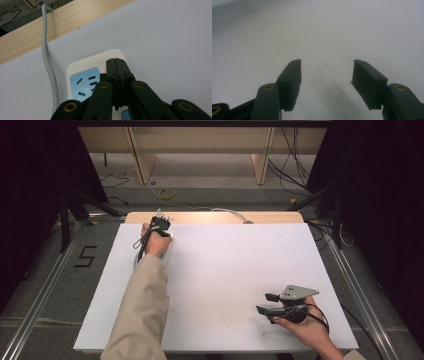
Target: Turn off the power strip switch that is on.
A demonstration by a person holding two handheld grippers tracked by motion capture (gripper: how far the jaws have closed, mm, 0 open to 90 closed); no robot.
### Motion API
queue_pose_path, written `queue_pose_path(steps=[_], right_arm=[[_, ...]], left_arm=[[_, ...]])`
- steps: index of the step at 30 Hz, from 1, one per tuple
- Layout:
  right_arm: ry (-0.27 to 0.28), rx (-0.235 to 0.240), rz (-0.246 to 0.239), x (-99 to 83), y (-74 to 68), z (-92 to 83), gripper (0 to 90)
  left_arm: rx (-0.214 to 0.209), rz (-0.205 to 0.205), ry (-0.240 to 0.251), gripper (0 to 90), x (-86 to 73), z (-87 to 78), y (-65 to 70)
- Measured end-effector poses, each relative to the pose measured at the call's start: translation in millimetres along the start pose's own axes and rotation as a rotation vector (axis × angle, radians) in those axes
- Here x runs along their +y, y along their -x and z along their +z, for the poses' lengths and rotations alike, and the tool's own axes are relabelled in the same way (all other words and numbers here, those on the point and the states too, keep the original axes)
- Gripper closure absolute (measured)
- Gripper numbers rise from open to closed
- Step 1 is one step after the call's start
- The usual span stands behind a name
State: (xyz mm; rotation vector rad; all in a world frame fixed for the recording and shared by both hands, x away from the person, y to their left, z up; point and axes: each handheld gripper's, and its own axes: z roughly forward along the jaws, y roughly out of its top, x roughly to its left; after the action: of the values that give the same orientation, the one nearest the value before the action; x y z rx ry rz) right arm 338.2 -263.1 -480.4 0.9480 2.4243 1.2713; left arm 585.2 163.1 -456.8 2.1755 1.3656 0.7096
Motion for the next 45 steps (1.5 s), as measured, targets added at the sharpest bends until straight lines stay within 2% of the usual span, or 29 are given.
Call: queue_pose_path(steps=[3, 9, 12, 24, 28, 29, 34, 36, 39, 41, 45], right_arm=[[0.0, 0.0, 0.0, 0.0, 0.0, -0.1, 41.2], [-0.002, 0.001, -0.002, 0.0, -0.3, -0.1, 41.2], [0.002, 0.001, -0.001, 0.0, -0.2, -0.2, 41.2], [0.002, 0.002, -0.002, 0.3, -0.4, -0.1, 41.2], [0.002, 0.001, -0.005, 0.7, -1.2, -0.8, 41.2], [0.001, 0.001, -0.007, 0.6, -1.3, -0.9, 41.2], [0.005, 0.0, -0.009, 1.0, -2.0, -0.9, 41.2], [0.004, -0.001, -0.01, 1.1, -2.2, -0.7, 41.2], [0.003, -0.002, -0.008, 1.3, -2.1, -0.6, 41.2], [0.001, -0.005, -0.005, 1.2, -1.6, -0.4, 41.2], [0.0, -0.006, -0.003, 1.0, -1.7, 0.2, 41.2]], left_arm=[[-0.001, 0.012, -0.015, 90.0, 0.2, 0.3, 0.4], [0.003, 0.016, -0.009, 90.0, -0.5, 0.0, 1.0], [0.0, 0.002, -0.005, 90.0, -0.8, -0.1, 0.6], [0.018, 0.023, -0.004, 89.8, -0.3, -1.1, 3.4], [0.01, -0.004, 0.016, 89.2, 1.1, -6.7, 1.5], [0.02, -0.006, 0.02, 85.9, 1.0, -11.3, -0.6], [0.023, -0.014, 0.044, 82.6, 1.6, -27.2, -6.5], [0.011, -0.023, 0.048, 79.4, 1.6, -33.8, -7.4], [-0.017, -0.025, 0.026, 70.9, -1.2, -41.6, -6.3], [-0.015, -0.017, 0.03, 66.2, -5.4, -47.2, -4.4], [-0.051, -0.044, 0.036, 58.5, -16.0, -59.1, -0.7]])
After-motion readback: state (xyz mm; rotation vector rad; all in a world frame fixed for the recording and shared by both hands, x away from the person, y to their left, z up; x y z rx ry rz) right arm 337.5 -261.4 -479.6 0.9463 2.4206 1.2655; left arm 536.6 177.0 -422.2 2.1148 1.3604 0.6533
